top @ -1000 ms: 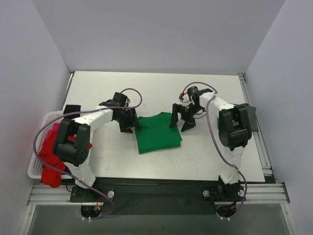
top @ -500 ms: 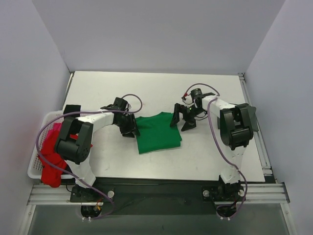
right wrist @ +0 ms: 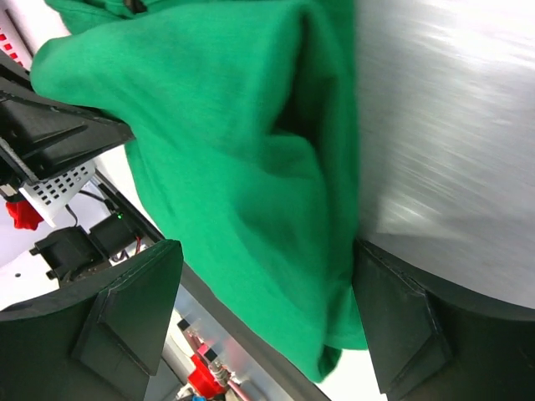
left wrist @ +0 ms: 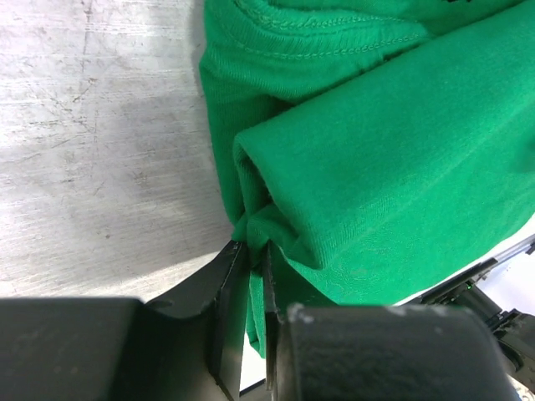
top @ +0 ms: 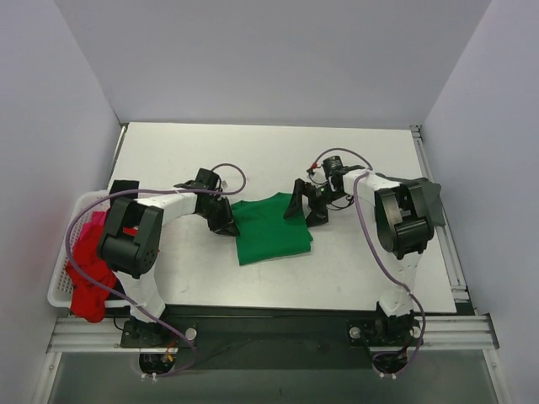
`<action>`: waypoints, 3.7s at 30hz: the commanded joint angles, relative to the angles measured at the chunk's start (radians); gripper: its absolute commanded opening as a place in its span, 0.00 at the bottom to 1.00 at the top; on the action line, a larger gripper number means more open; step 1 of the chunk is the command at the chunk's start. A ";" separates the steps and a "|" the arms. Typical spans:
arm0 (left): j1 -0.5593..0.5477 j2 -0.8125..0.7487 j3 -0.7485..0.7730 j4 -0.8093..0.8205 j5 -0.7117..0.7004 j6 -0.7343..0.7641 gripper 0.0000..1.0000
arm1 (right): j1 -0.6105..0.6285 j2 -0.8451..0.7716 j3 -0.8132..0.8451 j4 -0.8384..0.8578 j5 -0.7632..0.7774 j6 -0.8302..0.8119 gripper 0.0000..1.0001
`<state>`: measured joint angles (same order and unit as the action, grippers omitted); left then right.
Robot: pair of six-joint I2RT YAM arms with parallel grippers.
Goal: Fold and stack the t-shirts
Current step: Put the neatly folded tshirt into the corner of the board with the right arm
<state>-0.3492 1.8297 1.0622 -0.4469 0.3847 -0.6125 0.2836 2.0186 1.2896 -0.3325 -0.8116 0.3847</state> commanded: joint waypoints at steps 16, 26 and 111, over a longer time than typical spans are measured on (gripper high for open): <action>0.009 0.051 -0.027 0.025 0.028 0.046 0.22 | 0.104 0.039 -0.022 0.093 0.061 0.074 0.50; 0.032 -0.004 0.015 0.028 0.062 0.010 0.52 | 0.072 -0.007 -0.021 0.050 0.090 0.048 0.05; 0.088 -0.142 -0.192 0.116 0.128 0.020 0.54 | -0.538 -0.115 0.703 -0.735 0.569 -0.491 0.00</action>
<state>-0.2649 1.7149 0.8810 -0.3080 0.5415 -0.6201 -0.2394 1.8839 1.9457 -1.0336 -0.2211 -0.0921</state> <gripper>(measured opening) 0.542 0.162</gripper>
